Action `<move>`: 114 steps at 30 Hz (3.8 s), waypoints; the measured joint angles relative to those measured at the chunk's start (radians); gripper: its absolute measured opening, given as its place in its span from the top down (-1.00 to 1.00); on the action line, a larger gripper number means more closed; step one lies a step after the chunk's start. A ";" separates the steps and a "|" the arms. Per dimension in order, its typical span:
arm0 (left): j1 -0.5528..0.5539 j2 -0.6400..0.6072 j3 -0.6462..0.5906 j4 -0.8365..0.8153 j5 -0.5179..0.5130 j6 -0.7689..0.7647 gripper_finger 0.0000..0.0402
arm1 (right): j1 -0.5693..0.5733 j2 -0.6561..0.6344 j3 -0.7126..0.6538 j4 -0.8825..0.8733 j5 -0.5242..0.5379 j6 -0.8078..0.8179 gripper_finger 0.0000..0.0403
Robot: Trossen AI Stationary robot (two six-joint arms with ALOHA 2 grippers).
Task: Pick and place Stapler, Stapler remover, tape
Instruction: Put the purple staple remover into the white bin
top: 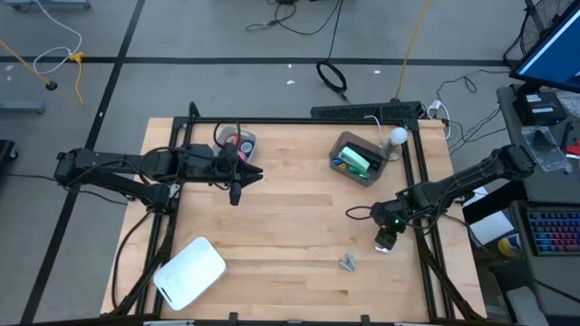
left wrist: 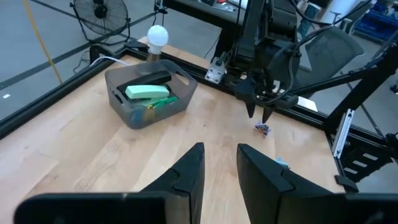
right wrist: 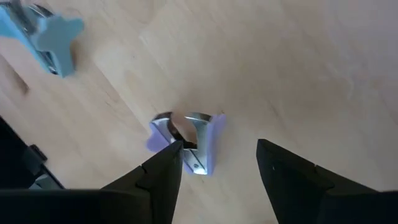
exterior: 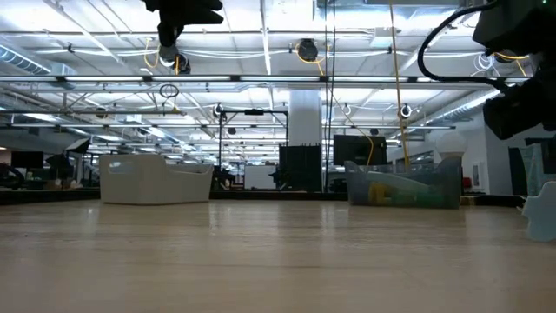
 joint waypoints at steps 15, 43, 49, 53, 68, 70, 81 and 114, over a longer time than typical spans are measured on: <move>0.000 0.000 0.000 0.000 0.000 -0.003 0.54 | 0.000 0.000 -0.095 0.162 -0.028 0.026 0.40; -0.005 0.025 0.000 0.020 0.008 -0.126 0.54 | -0.015 -0.107 -0.098 0.667 0.006 0.094 0.91; -0.035 0.142 -0.001 0.176 0.068 -0.127 0.54 | -0.052 -0.124 -0.098 1.083 0.158 0.066 0.91; -0.056 0.247 -0.001 0.395 0.135 -0.119 0.54 | -0.076 -0.113 -0.098 1.246 0.227 0.023 0.91; -0.069 0.544 0.000 0.930 0.219 -0.247 0.54 | -0.111 0.059 -0.088 1.463 0.309 -0.019 0.91; -0.073 0.564 0.000 0.970 0.219 -0.264 0.54 | -0.127 0.072 -0.088 1.484 0.314 -0.019 0.91; -0.073 0.637 0.092 0.962 0.267 -0.283 0.54 | -0.209 0.083 -0.088 1.513 0.311 -0.015 0.91; -0.054 0.626 0.163 0.671 0.288 -0.241 0.54 | -0.200 0.082 -0.088 1.516 0.259 -0.012 0.91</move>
